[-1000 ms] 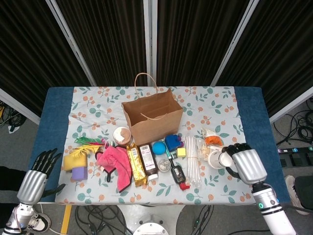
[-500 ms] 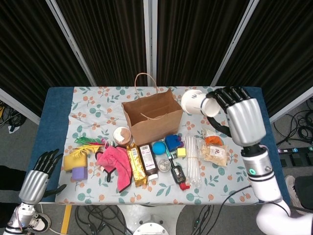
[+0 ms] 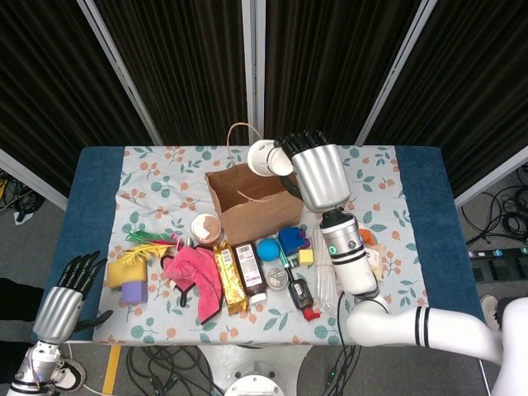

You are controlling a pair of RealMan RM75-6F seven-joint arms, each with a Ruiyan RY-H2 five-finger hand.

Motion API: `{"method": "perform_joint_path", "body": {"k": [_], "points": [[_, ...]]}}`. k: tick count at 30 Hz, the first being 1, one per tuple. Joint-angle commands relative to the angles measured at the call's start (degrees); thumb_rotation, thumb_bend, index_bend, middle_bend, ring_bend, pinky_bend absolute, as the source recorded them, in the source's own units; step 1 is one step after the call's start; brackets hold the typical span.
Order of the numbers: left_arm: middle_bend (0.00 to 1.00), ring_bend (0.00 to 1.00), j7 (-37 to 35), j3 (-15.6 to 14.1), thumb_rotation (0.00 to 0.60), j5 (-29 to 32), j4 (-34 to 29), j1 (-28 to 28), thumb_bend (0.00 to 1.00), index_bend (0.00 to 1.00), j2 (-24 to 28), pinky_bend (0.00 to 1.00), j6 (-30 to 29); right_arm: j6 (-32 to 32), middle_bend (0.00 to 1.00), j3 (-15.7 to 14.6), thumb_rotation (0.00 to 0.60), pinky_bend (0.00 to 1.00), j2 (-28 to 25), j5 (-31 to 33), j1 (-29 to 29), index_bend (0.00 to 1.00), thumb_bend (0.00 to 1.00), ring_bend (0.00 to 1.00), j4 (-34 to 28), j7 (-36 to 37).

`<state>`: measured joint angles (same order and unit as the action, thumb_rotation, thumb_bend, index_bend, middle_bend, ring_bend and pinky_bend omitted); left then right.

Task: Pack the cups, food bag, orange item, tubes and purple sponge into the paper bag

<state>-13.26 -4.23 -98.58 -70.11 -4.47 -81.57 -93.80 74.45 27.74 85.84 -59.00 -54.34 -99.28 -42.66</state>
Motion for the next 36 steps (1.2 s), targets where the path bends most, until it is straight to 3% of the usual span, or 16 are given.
{"method": "perform_joint_path", "body": {"k": [1,5,10,14,22,24,26,30,34,36], "points": [[0.07,0.03,-0.3,0.1,0.6,0.1,0.0,0.0,0.0,0.09,0.0,0.07,0.0,-1.7,0.46,-1.4,0.6,0.35,0.4,2.1,-0.6,0.54,0.19,0.33,0.5,-0.7],[0.07,0.03,-0.3,0.0,0.6,0.0,0.2,0.0,0.0,0.09,0.0,0.07,-0.2,-3.6,0.44,-2.5,0.6,0.34,0.0,4.3,-0.7,0.51,0.18,0.33,0.9,-0.5],[0.07,0.03,-0.5,0.1,0.6,0.1,0.1,0.0,0.0,0.09,0.0,0.07,-0.3,-6.0,0.3,-2.2,0.6,0.19,-2.4,8.4,-0.8,0.28,0.03,0.19,-1.9,-0.2],[0.07,0.03,-0.4,0.0,0.6,-0.1,0.1,0.0,0.0,0.09,0.0,0.07,-0.4,-5.2,0.24,-0.9,0.6,0.11,-4.5,9.8,-0.6,0.15,0.0,0.12,-4.6,0.7],[0.07,0.03,-0.4,-0.2,0.6,-0.3,-0.1,0.0,0.0,0.09,0.2,0.07,-0.2,2.3,0.23,-0.8,0.6,0.1,-11.8,3.3,5.2,0.12,0.0,0.11,-13.1,4.8],[0.07,0.03,-0.4,-0.3,0.6,-0.3,-0.2,-0.1,0.0,0.09,0.2,0.07,-0.2,4.7,0.23,-2.5,0.6,0.1,-14.9,0.9,8.8,0.12,0.0,0.12,-16.1,5.7],[0.07,0.03,-0.6,-0.2,0.6,-0.2,-0.5,-0.1,0.0,0.09,0.2,0.07,-0.1,6.7,0.23,-6.4,0.6,0.1,-19.0,-1.0,13.9,0.13,0.0,0.12,-19.5,6.8],[0.07,0.03,-0.7,0.0,0.6,-0.2,-1.0,-0.3,0.0,0.09,0.3,0.07,-0.1,6.4,0.24,-17.3,0.6,0.1,-25.2,-4.8,23.7,0.15,0.0,0.12,-21.4,11.9],[0.07,0.03,-0.7,-0.1,0.6,-0.1,-1.1,-0.5,0.0,0.09,0.4,0.07,0.3,4.8,0.24,-24.6,0.6,0.12,-24.4,-9.1,30.4,0.16,0.0,0.13,-16.8,23.1],[0.07,0.03,-0.7,-0.2,0.6,-0.2,-1.1,-0.4,0.0,0.09,0.4,0.07,0.3,4.8,0.25,-26.4,0.6,0.12,-22.2,-11.0,32.7,0.19,0.0,0.14,-13.6,28.3]]}}
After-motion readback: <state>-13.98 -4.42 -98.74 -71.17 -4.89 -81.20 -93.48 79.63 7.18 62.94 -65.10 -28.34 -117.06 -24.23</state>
